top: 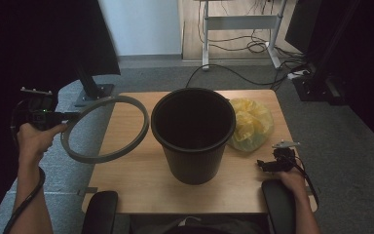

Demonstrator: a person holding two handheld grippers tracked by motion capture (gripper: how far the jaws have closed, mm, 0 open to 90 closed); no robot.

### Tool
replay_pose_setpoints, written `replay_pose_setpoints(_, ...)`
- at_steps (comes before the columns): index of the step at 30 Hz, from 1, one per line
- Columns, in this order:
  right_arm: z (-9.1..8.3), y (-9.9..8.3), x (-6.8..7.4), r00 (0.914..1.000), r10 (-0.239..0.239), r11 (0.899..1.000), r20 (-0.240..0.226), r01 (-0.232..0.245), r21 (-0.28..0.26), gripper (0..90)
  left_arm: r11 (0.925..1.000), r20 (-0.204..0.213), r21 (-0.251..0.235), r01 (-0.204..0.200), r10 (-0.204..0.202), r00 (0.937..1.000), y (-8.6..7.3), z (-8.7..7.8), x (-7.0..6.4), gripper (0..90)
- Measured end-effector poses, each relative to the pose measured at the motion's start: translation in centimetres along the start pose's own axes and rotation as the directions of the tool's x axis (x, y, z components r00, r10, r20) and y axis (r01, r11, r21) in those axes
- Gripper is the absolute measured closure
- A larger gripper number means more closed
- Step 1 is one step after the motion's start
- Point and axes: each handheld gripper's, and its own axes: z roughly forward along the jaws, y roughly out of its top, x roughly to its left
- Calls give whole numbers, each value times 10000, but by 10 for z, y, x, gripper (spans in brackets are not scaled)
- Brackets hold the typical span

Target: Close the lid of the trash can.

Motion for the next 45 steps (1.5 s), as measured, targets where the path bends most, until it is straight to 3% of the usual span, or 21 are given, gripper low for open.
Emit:
replay_pose_setpoints(13,0,0,0,10000,-5,10000,5,5,2,0,9992,130,-246,-313,316,9994,19,-14,-21,786)
replay_pose_setpoints(23,0,0,0,10000,-2,10000,4,2,3,0,9973,131,68,-733,732,9972,30,7,-40,786)
replay_pose_setpoints(45,0,0,0,10000,-21,10000,-14,21,4,0,9922,502,152,-1240,1231,9911,47,41,-74,785)
